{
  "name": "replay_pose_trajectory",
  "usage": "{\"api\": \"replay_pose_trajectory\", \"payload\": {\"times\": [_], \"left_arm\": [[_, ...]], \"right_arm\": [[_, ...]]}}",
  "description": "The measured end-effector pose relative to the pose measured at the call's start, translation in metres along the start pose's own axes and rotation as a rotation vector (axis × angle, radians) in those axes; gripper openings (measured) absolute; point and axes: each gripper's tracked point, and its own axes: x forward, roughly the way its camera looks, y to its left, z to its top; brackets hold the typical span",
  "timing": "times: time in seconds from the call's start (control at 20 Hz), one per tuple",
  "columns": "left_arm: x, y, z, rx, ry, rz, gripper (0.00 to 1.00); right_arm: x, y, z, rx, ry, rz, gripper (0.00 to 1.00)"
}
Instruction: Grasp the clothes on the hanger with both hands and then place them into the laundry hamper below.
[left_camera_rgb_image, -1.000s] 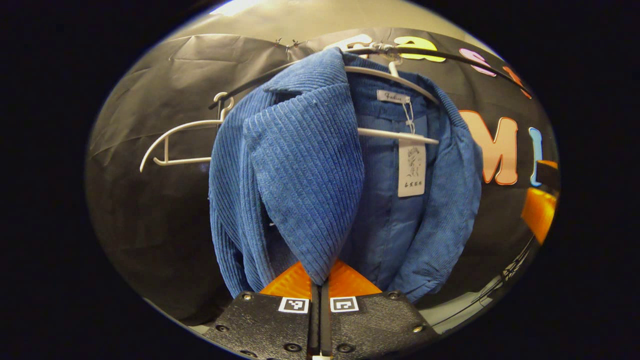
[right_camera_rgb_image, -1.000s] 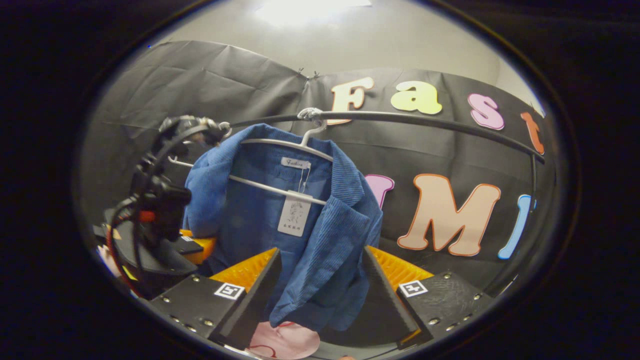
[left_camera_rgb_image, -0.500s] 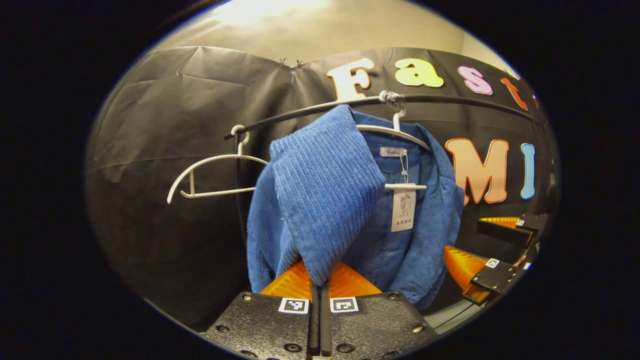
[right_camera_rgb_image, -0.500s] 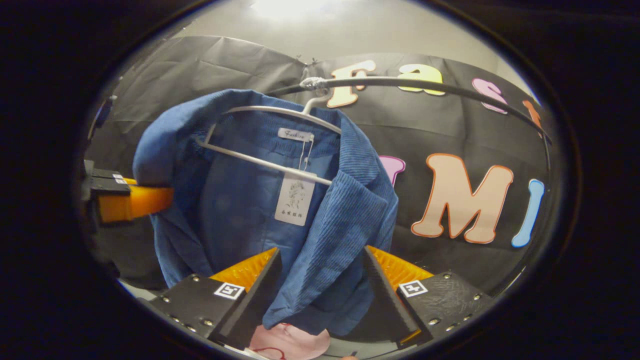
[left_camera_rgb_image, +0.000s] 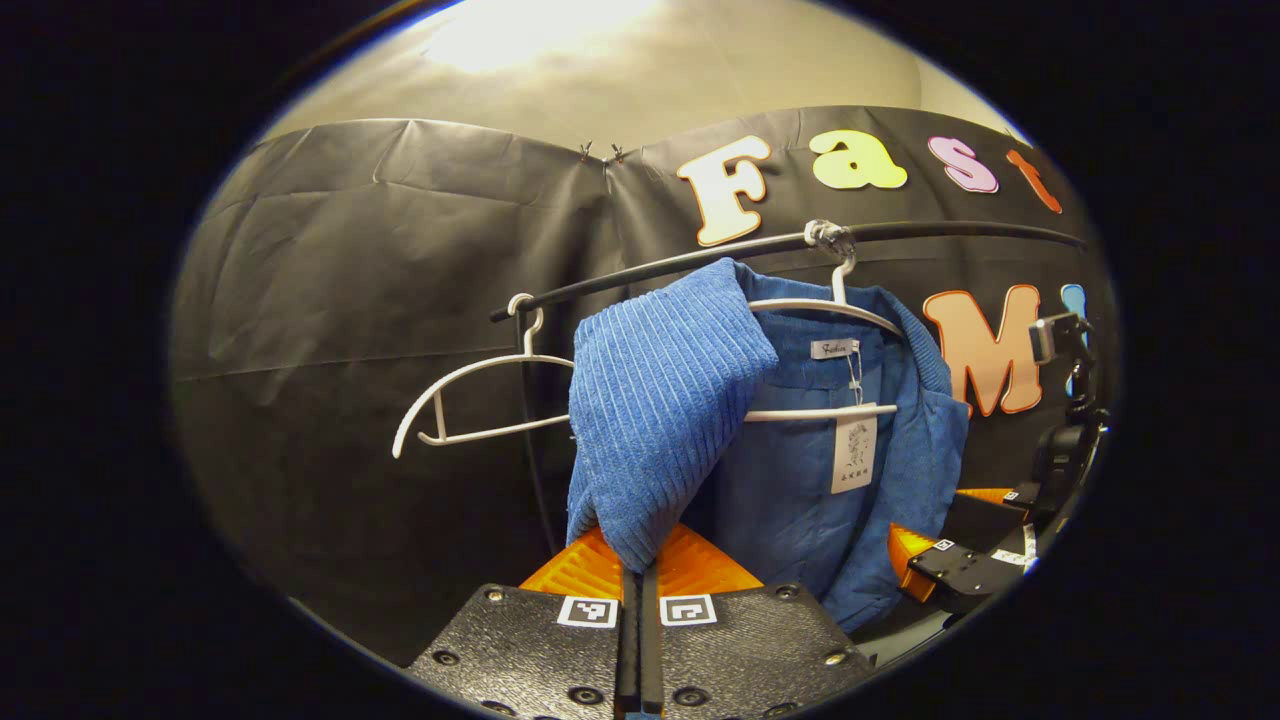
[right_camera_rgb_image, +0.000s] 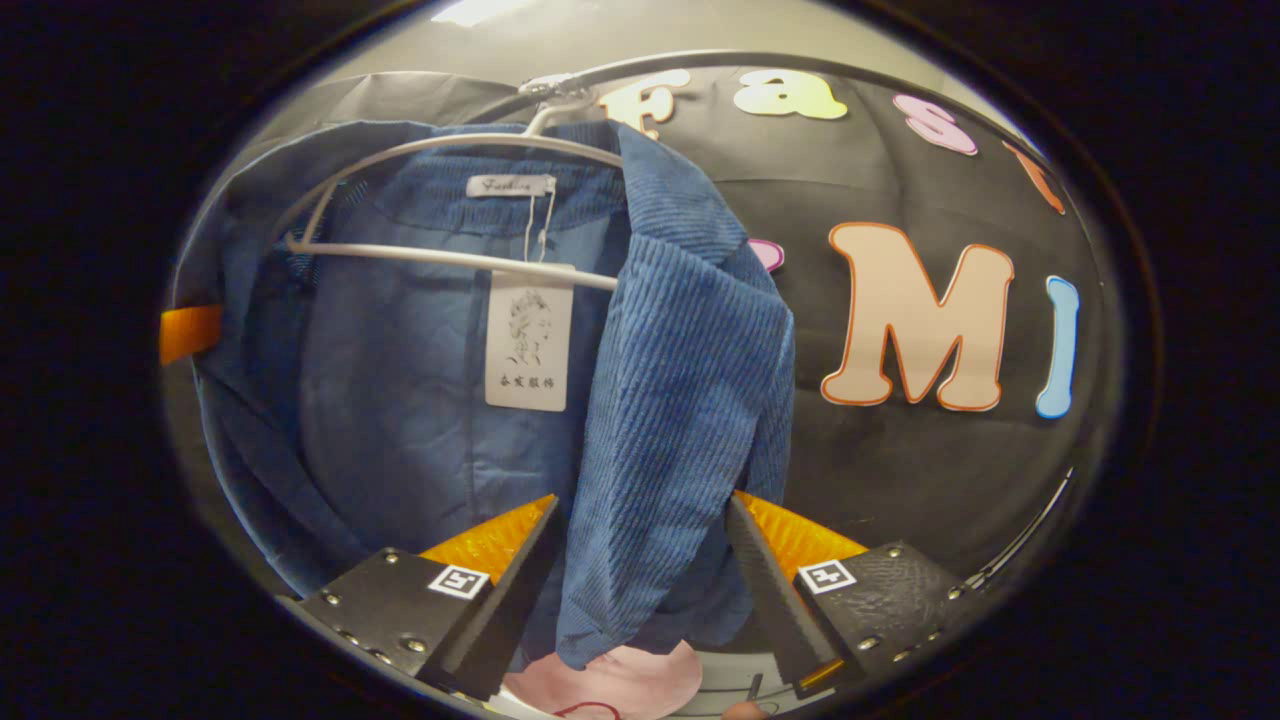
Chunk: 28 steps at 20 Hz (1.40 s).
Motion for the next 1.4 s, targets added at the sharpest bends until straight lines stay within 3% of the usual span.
{"api": "replay_pose_trajectory", "payload": {"times": [0.25, 0.6, 0.85, 1.4], "left_arm": [[0.006, 0.02, 0.01, 0.004, -0.021, 0.049, 0.0], [0.018, 0.046, 0.018, 0.012, -0.041, 0.101, 0.0], [0.029, 0.058, 0.019, 0.011, -0.05, 0.119, 0.0], [0.052, 0.092, 0.042, 0.004, -0.117, 0.174, 0.03]], "right_arm": [[0.023, 0.01, -0.017, 0.018, 0.059, 0.018, 0.95], [0.024, -0.002, -0.032, 0.057, 0.147, -0.035, 0.11], [0.022, -0.025, -0.02, 0.036, 0.122, -0.081, 0.12], [0.015, -0.105, 0.028, -0.006, 0.008, -0.264, 0.12]]}}
